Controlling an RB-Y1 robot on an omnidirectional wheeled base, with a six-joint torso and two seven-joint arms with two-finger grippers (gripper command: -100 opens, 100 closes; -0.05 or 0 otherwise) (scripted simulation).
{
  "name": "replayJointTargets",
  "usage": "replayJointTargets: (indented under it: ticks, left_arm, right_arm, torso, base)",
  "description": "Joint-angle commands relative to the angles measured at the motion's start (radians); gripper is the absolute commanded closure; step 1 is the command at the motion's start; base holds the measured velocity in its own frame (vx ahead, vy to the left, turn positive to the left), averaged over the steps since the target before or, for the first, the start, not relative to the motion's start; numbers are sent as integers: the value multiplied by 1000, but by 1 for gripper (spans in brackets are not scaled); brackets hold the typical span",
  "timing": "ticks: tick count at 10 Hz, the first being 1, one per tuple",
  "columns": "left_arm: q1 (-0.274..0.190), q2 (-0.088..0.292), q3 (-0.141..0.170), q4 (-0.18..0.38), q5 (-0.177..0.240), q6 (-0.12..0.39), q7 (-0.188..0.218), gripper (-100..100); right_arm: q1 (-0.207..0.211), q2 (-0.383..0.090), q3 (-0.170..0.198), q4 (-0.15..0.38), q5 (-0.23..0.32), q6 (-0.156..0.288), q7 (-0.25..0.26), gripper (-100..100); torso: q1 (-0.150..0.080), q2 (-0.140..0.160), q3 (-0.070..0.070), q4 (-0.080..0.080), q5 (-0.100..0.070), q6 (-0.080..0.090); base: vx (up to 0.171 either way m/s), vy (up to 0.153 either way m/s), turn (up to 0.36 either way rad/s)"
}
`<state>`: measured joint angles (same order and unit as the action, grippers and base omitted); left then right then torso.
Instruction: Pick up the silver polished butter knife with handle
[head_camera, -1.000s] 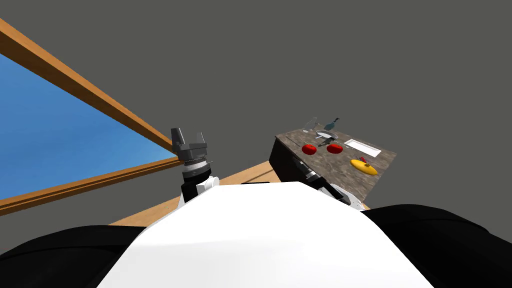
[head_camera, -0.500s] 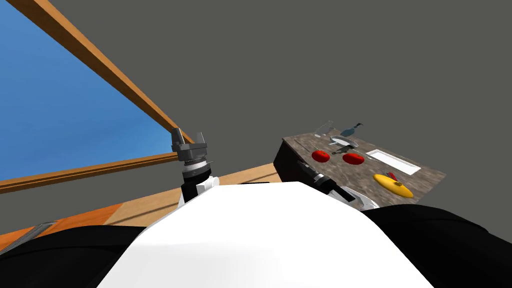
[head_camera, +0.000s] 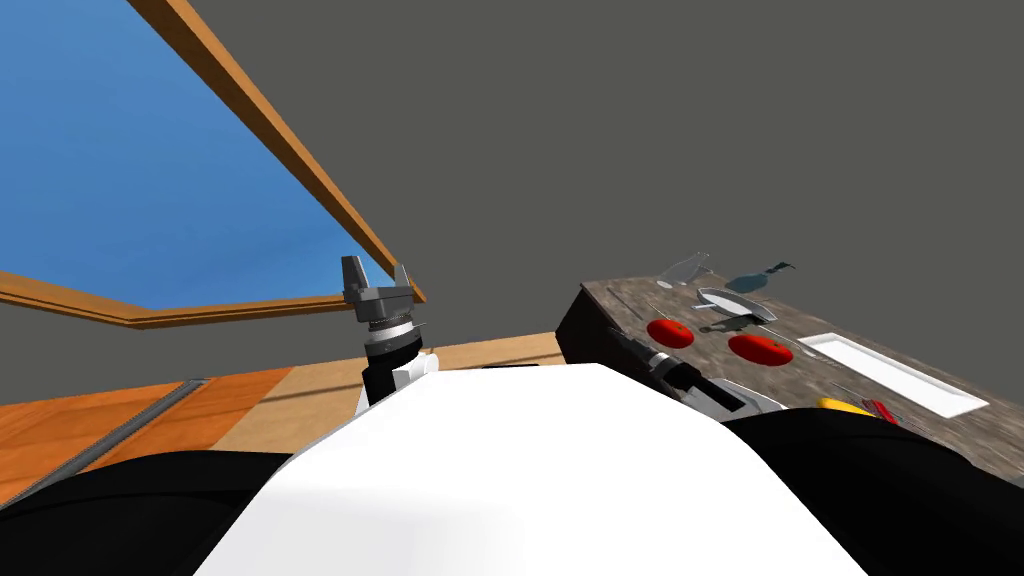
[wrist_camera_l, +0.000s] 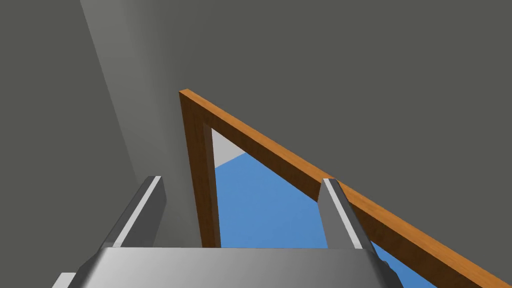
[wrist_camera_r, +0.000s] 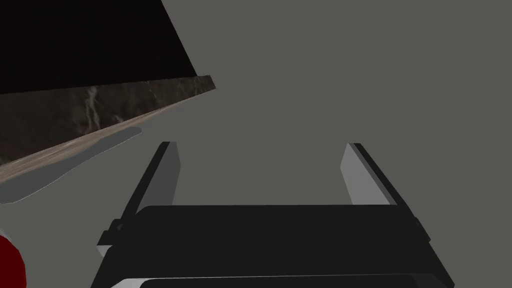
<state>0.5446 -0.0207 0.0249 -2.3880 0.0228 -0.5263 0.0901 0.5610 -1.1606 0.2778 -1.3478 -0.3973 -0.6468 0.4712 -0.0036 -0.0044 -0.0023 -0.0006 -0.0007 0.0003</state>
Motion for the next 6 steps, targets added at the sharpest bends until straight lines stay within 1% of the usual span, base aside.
replayJointTargets:
  ticks: [1, 2, 3, 4, 6]
  left_arm:
    - [0, 0, 0, 0, 0, 0, 0, 0]
    - [0, 0, 0, 0, 0, 0, 0, 0]
    - [0, 0, 0, 0, 0, 0, 0, 0]
    - [0, 0, 0, 0, 0, 0, 0, 0]
    - [0, 0, 0, 0, 0, 0, 0, 0]
  right_arm:
    - [-10, -15, 13, 38, -1, -2, 3, -100]
    - [-6, -53, 24, 71, -8, -6, 7, -100]
    - [-6, -53, 24, 79, -8, -6, 7, -100]
    - [-1, -88, 35, 118, -14, -9, 9, -100]
    - [9, -148, 56, 195, -25, -14, 9, -100]
  torso:
    - [0, 0, 0, 0, 0, 0]
    - [0, 0, 0, 0, 0, 1]
    - [0, 0, 0, 0, 0, 0]
    - [-1, 0, 0, 0, 0, 2]
    - [-1, -2, -1, 0, 0, 0]
  base:
    - [44, -19, 154]
    - [51, -9, 342]
    - [46, -24, 145]
    - [57, -20, 225]
    - [87, -44, 408]
